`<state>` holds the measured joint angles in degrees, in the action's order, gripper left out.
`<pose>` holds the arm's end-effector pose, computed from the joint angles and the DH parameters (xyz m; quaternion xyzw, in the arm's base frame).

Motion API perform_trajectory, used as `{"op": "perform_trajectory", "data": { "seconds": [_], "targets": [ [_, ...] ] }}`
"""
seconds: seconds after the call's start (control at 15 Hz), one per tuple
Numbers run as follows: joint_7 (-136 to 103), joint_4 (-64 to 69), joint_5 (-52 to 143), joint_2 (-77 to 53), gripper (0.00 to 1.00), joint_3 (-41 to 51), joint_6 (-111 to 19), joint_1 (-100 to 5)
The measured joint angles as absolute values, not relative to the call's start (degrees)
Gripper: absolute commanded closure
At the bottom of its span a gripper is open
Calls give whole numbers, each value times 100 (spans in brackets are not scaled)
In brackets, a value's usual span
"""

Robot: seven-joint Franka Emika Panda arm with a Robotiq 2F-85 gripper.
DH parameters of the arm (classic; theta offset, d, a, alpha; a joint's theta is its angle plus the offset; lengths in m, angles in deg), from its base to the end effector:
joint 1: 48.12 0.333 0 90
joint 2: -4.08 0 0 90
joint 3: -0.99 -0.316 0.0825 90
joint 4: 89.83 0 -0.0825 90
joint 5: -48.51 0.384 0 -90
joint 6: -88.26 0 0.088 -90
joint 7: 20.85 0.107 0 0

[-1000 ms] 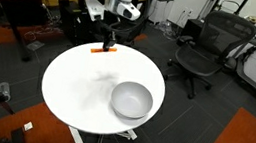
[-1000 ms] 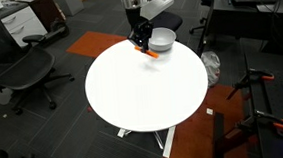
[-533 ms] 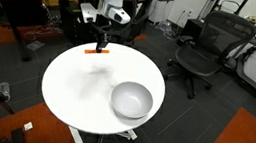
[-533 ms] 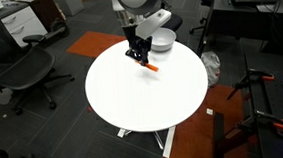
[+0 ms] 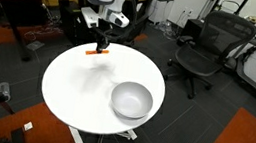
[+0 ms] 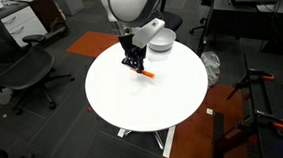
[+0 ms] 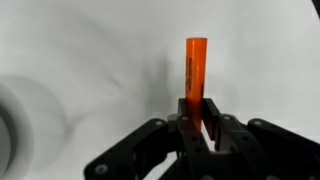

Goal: Remove the orange marker from the bowl

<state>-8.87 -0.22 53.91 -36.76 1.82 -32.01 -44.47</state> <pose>0.6815 0.0394 0.2111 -0.9899 0.1053 0.0921 0.0219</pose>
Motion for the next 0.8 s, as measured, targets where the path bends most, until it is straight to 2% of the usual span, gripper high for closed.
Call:
{"op": "perform_trajectory", "data": {
  "seconds": [0.47,0.53,0.6,0.8],
  "targets": [
    [-985,-420,5574,-3841,95,117,-3319,-4653],
    [-985,-470,5574,-3867,56,117,-3318,-4678],
    [-985,-509,5574,-3890,56,117,-3318,-4700],
    [-985,-596,5574,-3937,34,117,-3261,-4742]
  ]
}}
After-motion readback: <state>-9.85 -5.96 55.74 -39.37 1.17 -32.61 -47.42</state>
